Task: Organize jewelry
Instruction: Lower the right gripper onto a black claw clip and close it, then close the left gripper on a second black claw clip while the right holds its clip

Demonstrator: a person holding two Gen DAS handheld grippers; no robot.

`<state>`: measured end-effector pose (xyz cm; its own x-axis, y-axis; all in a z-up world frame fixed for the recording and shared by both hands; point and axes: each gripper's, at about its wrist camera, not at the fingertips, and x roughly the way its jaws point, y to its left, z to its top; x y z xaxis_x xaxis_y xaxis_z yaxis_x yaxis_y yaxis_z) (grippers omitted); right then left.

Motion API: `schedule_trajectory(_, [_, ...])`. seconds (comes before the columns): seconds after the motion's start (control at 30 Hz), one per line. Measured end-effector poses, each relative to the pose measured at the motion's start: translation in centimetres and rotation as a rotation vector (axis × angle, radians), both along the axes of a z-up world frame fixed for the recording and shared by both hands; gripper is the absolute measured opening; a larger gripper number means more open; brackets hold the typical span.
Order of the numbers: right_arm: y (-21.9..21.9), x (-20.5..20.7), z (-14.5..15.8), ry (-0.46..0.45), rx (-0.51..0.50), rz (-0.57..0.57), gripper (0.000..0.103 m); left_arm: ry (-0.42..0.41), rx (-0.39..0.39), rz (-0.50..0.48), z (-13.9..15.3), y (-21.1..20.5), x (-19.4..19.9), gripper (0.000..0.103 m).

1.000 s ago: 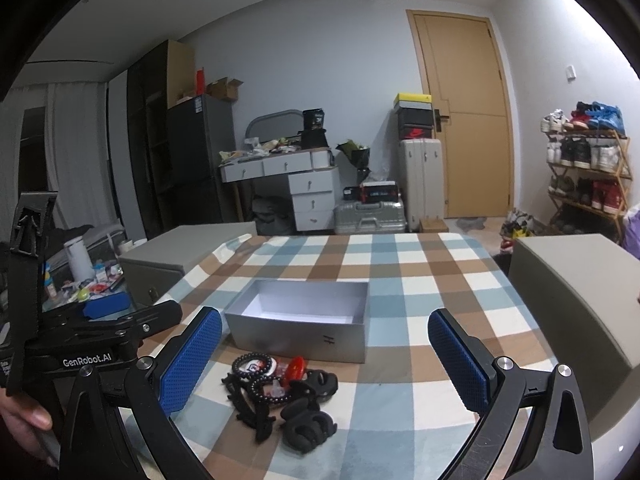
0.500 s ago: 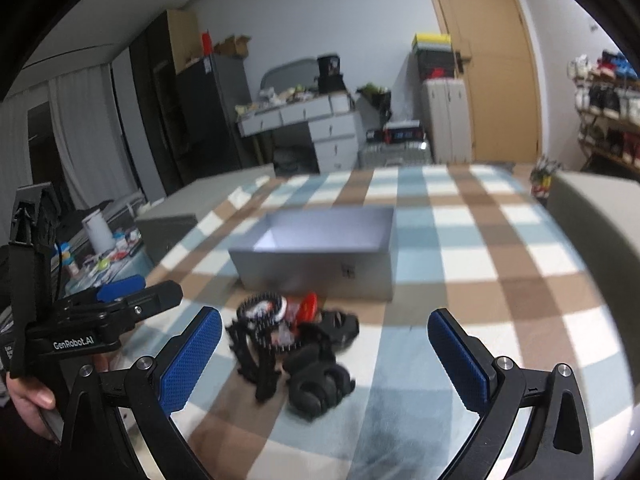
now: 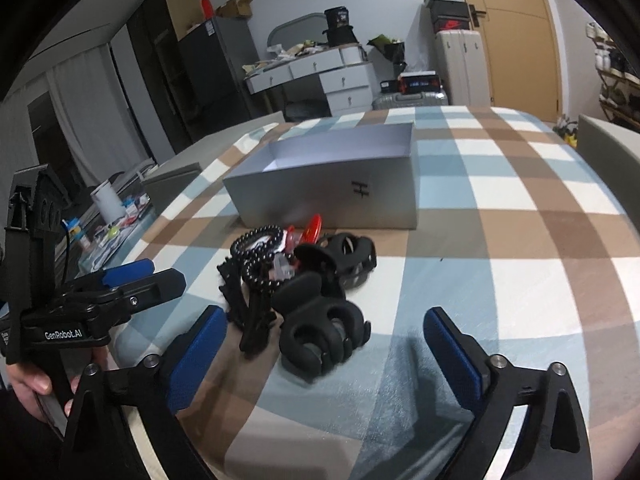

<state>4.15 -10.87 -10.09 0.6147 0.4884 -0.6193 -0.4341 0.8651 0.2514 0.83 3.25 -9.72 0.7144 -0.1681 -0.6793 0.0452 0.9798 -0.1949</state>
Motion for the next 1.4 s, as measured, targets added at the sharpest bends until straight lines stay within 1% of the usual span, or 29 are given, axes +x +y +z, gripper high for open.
schedule_trajectory(0.1, [0.1, 0.1, -0.5, 0.015, -0.002, 0.009, 0.092, 0.016, 0.003, -0.011, -0.3, -0.3, -0.1, 0.102])
schedule_trajectory(0.17, [0.1, 0.1, -0.6, 0.021, 0.003, 0.010, 0.090, 0.021, 0.011, -0.012, -0.4, -0.4, 0.0, 0.102])
schedule_trajectory(0.23, [0.1, 0.2, -0.8, 0.025, 0.011, 0.017, 0.084, 0.022, 0.023, 0.006, -0.4, -0.4, -0.2, 0.102])
schedule_trajectory(0.27, [0.1, 0.2, -0.8, 0.027, 0.011, 0.020, 0.082, 0.025, 0.020, 0.003, -0.4, -0.4, -0.2, 0.102])
schedule_trajectory(0.33, [0.2, 0.3, -1.0, 0.035, 0.015, 0.028, 0.076, 0.031, 0.020, 0.000, -0.4, -0.3, -0.1, 0.102])
schedule_trajectory(0.37, [0.2, 0.2, -1.0, 0.036, 0.017, 0.028, 0.074, 0.034, 0.022, -0.003, -0.4, -0.4, -0.1, 0.102])
schedule_trajectory(0.4, [0.1, 0.2, -0.9, 0.033, 0.017, 0.027, 0.069, 0.035, 0.023, -0.007, -0.4, -0.4, 0.1, 0.102])
schedule_trajectory(0.43, [0.1, 0.3, -1.0, 0.037, 0.020, 0.031, 0.060, 0.036, 0.024, -0.010, -0.4, -0.5, 0.2, 0.102])
schedule_trajectory(0.47, [0.0, 0.3, -1.0, 0.041, 0.022, 0.032, 0.055, 0.036, 0.025, -0.013, -0.4, -0.6, 0.1, 0.102])
schedule_trajectory(0.5, [-0.1, 0.4, -1.1, 0.041, 0.016, 0.026, 0.047, 0.038, 0.027, -0.015, -0.4, -0.6, 0.2, 0.102])
schedule_trajectory(0.73, [-0.8, 0.2, -1.0, 0.037, 0.032, 0.014, 0.047, 0.042, 0.038, -0.022, -0.3, -0.8, 0.3, 0.102])
schedule_trajectory(0.87, [-2.0, -0.2, -0.4, 0.023, 0.106, 0.009, 0.047, 0.035, 0.045, -0.019, 0.0, -0.8, 0.3, 0.102])
schedule_trajectory(1.1, [-4.7, -0.5, 0.5, 0.021, 0.296, 0.020, 0.047, 0.008, 0.035, -0.021, 0.8, -0.8, 0.6, 0.102])
schedule_trajectory(1.2, [-5.3, -0.6, 0.8, 0.009, 0.300, 0.008, 0.047, 0.000, 0.033, -0.051, 1.3, -1.5, 0.9, 0.102])
schedule_trajectory(1.33, [-5.7, -0.7, 1.0, -0.008, 0.264, -0.021, 0.047, -0.032, 0.057, -0.144, 2.3, -3.6, 1.5, 0.102])
schedule_trajectory(1.4, [-5.8, -0.7, 0.9, -0.019, 0.234, -0.044, 0.047, -0.032, 0.051, -0.189, 2.5, -4.5, 2.1, 0.102])
